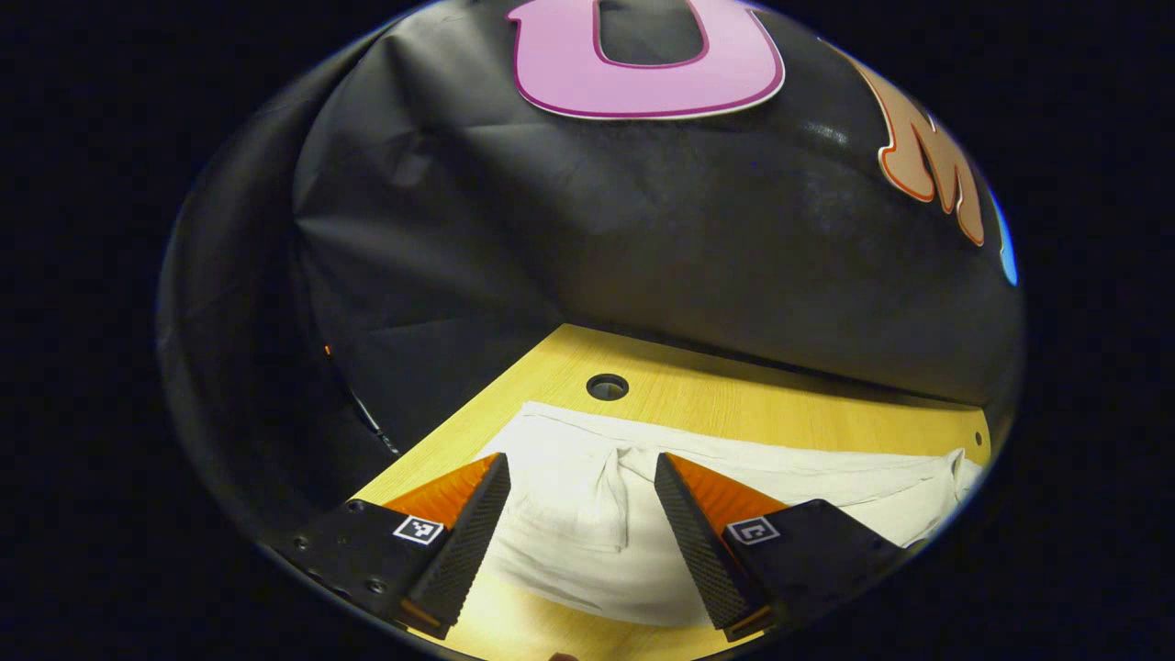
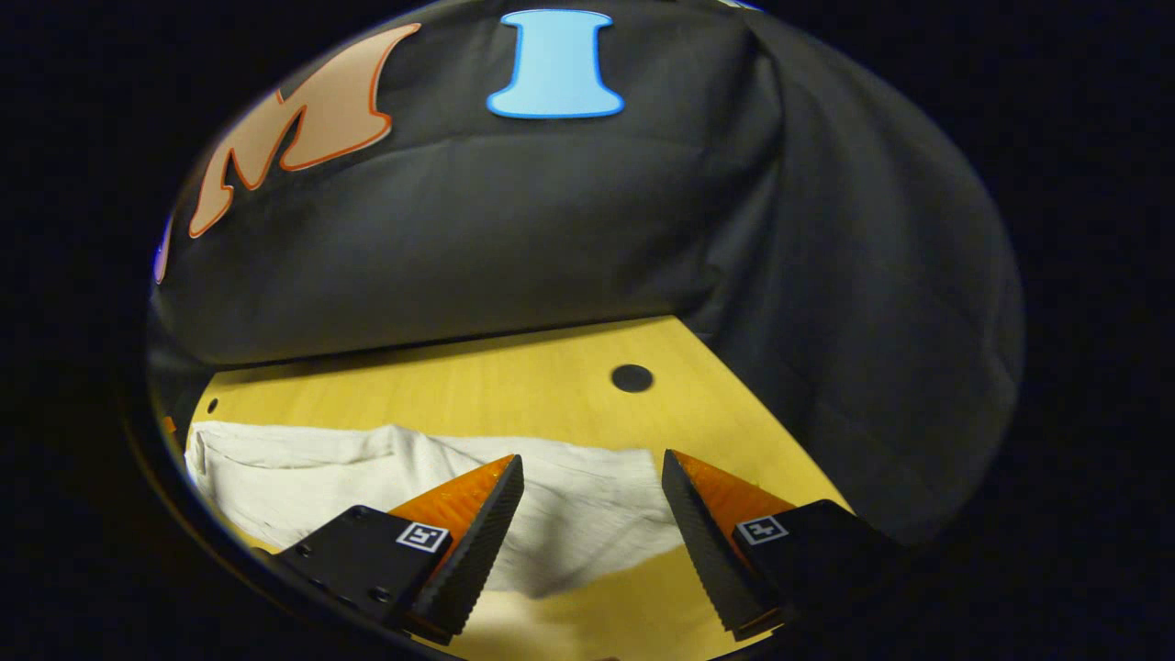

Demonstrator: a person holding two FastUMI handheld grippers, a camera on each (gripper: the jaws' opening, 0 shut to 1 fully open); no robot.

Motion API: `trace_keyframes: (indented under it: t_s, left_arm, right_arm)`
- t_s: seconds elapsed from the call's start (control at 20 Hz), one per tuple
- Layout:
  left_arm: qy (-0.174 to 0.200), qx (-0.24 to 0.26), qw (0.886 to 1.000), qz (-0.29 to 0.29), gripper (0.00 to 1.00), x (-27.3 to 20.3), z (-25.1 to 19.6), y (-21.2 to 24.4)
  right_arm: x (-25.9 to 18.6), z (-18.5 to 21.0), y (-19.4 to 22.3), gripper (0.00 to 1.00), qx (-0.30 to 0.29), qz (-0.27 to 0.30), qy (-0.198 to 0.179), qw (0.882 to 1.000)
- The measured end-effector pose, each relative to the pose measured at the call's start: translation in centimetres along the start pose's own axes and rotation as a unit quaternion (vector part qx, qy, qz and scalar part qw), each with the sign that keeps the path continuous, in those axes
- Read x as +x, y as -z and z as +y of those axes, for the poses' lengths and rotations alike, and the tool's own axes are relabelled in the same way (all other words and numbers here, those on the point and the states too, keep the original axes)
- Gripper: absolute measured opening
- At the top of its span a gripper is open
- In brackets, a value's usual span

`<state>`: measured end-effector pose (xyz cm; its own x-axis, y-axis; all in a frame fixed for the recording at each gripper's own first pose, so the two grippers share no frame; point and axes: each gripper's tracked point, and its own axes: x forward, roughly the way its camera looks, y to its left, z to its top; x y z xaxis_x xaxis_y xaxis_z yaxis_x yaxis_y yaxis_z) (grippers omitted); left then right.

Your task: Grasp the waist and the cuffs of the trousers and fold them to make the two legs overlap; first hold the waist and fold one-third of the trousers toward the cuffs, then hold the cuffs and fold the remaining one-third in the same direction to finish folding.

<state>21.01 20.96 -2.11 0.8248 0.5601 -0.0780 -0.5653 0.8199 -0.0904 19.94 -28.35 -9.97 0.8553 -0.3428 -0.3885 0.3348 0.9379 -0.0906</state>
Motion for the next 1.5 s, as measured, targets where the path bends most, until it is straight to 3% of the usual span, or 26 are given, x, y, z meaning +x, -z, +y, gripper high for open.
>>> trace_keyframes:
  t_s: [0.15, 0.3, 0.65, 0.7, 0.9, 1.05, 1.2, 1.25, 1.3, 1.35, 1.5]
  left_arm:
    - [0.000, -0.033, 0.999, -0.003, 0.96, -2.7, -0.2, 0.1]
    - [-0.014, -0.027, 1.000, -0.006, 0.96, -3.2, 0.0, 0.1]
    - [-0.026, 0.016, 1.000, -0.005, 0.96, -3.2, -0.1, -0.4]
    - [-0.026, 0.023, 0.999, -0.005, 0.96, -3.2, -0.1, -0.3]
    - [-0.014, 0.042, 0.999, -0.003, 0.96, -3.4, -0.2, 0.0]
    - [-0.002, 0.054, 0.999, -0.005, 0.94, -3.7, -0.3, -0.1]
    - [0.009, 0.057, 0.998, -0.010, 0.94, -3.9, -0.3, -0.1]
    - [0.012, 0.058, 0.998, -0.011, 0.94, -3.8, -0.3, 0.0]
    - [0.016, 0.057, 0.998, -0.011, 0.94, -4.0, -0.4, -0.1]
    - [0.020, 0.056, 0.998, -0.010, 0.94, -4.0, -0.4, -0.1]
    - [0.023, 0.056, 0.998, -0.008, 0.95, -4.0, -0.5, -0.2]
  right_arm:
    - [-1.3, -5.7, 2.6, 0.98, 0.000, 0.025, 0.034, 0.999]
    - [-0.3, -7.4, 6.3, 0.95, -0.003, 0.053, 0.037, 0.998]
    - [1.9, -4.0, 8.3, 0.98, 0.044, 0.075, -0.023, 0.996]
    - [1.8, -3.6, 8.1, 0.93, 0.061, 0.076, -0.035, 0.995]
    - [2.6, -1.5, 7.4, 0.97, 0.132, 0.081, -0.087, 0.984]
    - [2.7, -0.6, 7.4, 0.89, 0.174, 0.090, -0.115, 0.974]
    - [3.2, -0.4, 7.7, 0.77, 0.187, 0.097, -0.116, 0.971]
    - [3.7, -0.2, 8.3, 0.64, 0.189, 0.104, -0.114, 0.970]
    - [3.7, -0.5, 8.4, 0.44, 0.189, 0.105, -0.110, 0.970]
    - [3.6, -0.4, 8.2, 0.33, 0.190, 0.104, -0.112, 0.970]
    - [1.1, -0.3, 5.2, 0.19, 0.159, 0.057, -0.110, 0.979]
